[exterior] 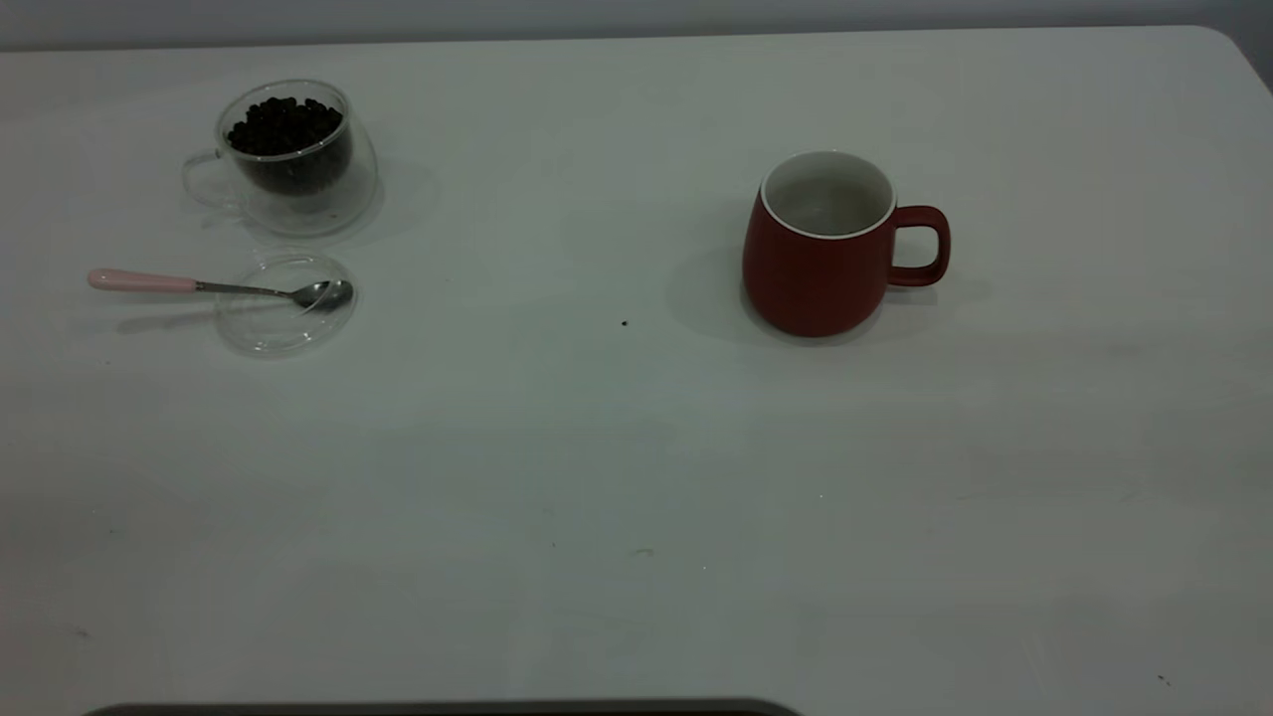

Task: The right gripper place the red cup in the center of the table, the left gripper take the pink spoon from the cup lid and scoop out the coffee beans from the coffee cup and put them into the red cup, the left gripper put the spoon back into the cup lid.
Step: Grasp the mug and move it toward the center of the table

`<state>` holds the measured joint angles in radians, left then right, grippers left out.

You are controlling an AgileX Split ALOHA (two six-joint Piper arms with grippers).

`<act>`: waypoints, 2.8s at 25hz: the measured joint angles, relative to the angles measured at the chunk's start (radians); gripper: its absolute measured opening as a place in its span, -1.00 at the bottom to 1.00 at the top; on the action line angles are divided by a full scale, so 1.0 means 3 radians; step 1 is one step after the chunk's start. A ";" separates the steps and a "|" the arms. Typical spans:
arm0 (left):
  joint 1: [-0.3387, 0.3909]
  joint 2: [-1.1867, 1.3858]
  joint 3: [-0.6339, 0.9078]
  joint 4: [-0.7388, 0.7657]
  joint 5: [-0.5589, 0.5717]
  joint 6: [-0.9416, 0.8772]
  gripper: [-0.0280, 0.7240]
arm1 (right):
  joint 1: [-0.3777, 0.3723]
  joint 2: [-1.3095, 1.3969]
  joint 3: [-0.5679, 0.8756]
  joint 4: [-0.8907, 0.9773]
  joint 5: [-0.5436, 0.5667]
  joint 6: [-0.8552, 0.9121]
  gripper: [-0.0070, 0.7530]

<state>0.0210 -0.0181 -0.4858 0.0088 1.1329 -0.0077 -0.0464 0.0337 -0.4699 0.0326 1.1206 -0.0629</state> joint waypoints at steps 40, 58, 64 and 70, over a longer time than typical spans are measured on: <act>0.0000 0.0000 0.0000 0.0000 0.0000 0.0000 0.14 | 0.0000 0.0000 0.0000 0.0056 0.0000 0.0000 0.56; 0.0000 0.0000 0.0000 0.0000 0.0000 0.0000 0.14 | 0.0000 0.2244 -0.0490 0.0653 -0.0791 -0.1252 0.83; 0.0000 0.0000 0.0000 0.0000 0.0000 0.0000 0.14 | 0.0000 0.3471 -0.0601 0.1415 -0.1396 -0.2842 0.84; 0.0000 0.0000 0.0000 0.0000 0.0000 0.0000 0.14 | 0.0000 0.4310 -0.0825 0.2083 -0.1626 -0.4136 0.83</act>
<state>0.0210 -0.0181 -0.4858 0.0088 1.1329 -0.0077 -0.0464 1.3266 -0.7174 0.6573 0.6328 -1.3038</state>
